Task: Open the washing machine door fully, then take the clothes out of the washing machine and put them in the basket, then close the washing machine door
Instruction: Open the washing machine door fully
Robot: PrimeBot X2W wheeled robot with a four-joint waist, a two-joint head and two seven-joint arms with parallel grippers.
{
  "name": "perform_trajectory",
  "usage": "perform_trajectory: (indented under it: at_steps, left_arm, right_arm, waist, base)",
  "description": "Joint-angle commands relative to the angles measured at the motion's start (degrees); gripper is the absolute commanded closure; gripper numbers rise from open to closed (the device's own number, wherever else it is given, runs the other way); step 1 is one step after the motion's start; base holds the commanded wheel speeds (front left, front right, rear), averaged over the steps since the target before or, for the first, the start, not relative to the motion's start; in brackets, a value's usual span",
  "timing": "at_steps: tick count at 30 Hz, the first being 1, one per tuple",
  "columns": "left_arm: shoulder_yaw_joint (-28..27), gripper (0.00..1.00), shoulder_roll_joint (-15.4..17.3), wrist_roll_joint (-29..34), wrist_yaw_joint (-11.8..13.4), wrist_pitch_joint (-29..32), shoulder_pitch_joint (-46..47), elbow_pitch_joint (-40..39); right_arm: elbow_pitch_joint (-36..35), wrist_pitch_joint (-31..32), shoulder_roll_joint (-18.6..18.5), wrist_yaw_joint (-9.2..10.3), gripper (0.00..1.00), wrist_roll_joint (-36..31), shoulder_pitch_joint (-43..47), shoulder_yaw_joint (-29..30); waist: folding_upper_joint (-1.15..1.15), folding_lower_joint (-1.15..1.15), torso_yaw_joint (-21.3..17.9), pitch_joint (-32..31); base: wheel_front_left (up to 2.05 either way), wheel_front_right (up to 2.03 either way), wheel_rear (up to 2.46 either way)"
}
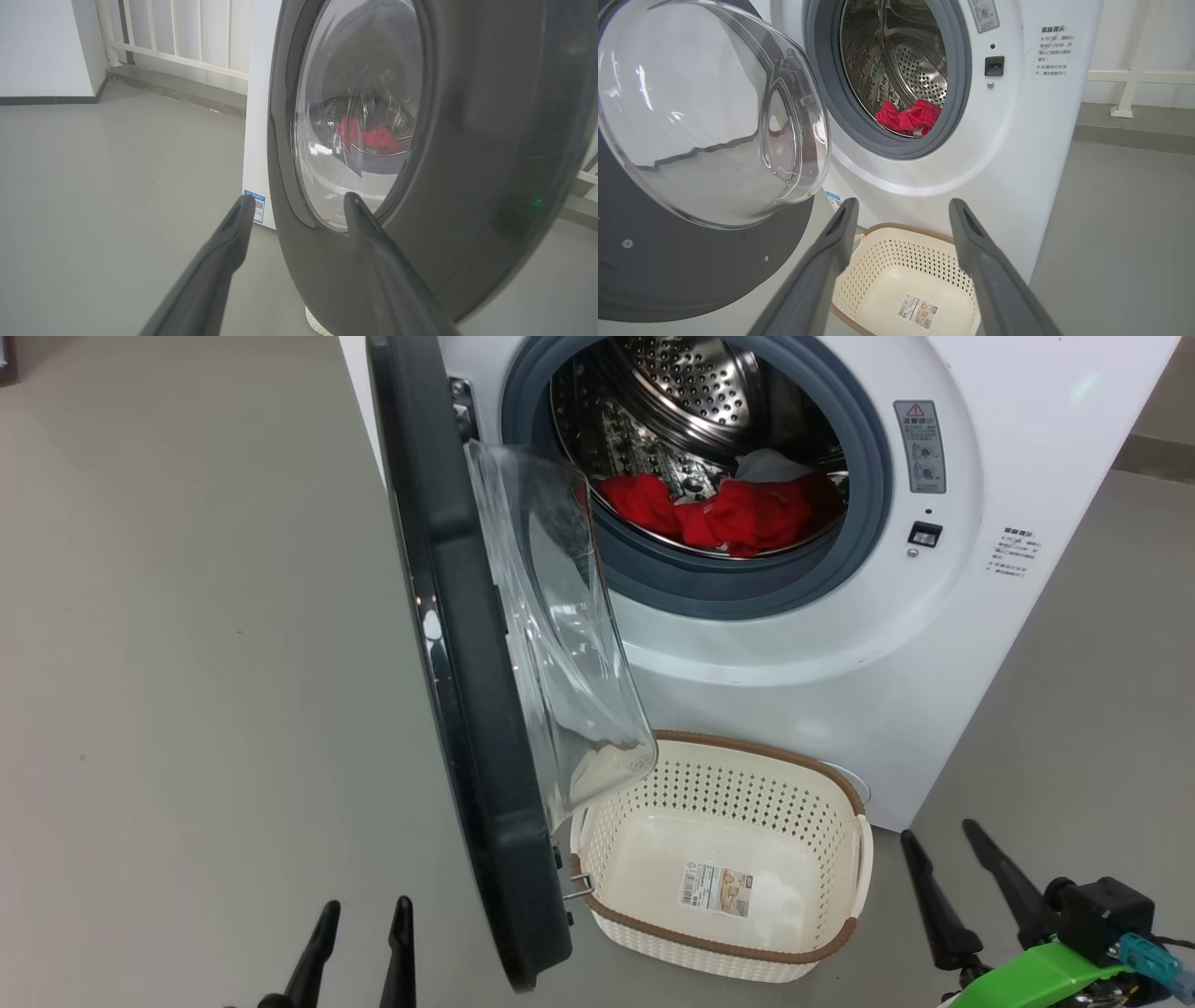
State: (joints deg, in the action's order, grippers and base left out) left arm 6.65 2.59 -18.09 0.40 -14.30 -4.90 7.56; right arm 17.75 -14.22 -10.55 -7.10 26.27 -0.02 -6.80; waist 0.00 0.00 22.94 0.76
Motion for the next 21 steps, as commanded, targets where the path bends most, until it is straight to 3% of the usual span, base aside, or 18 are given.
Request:
perform_trajectory:
  at_steps: [1, 6, 21]
  left_arm:
    - [-1.8, 0.00, 0.3, 0.8, -0.2, -0.7, 1.5, -1.4]
    - [-1.7, 0.00, 0.3, 0.9, -0.2, -0.7, 1.9, -1.5]
    - [-1.8, 0.00, 0.3, 0.8, -0.1, -0.7, 2.1, -1.5]
  right_arm:
    - [-2.0, -0.8, -0.2, -0.39, 0.00, -1.7, -0.1, 0.3]
    - [-3.6, -0.8, 2.1, -0.39, 0.00, -5.2, 1.7, 4.4]
    - [-2.6, -0.8, 2.7, -0.39, 0.00, -6.4, 2.6, 4.1]
  waist:
    - [0.00, 0.00, 0.0, 0.1]
    - [0.00, 0.00, 0.2, 0.2]
    - [0.00, 0.00, 0.0, 0.3]
  base:
    - [0.00, 0.00, 0.00]
    - [0.00, 0.00, 0.00]
    - [0.00, 0.00, 0.00]
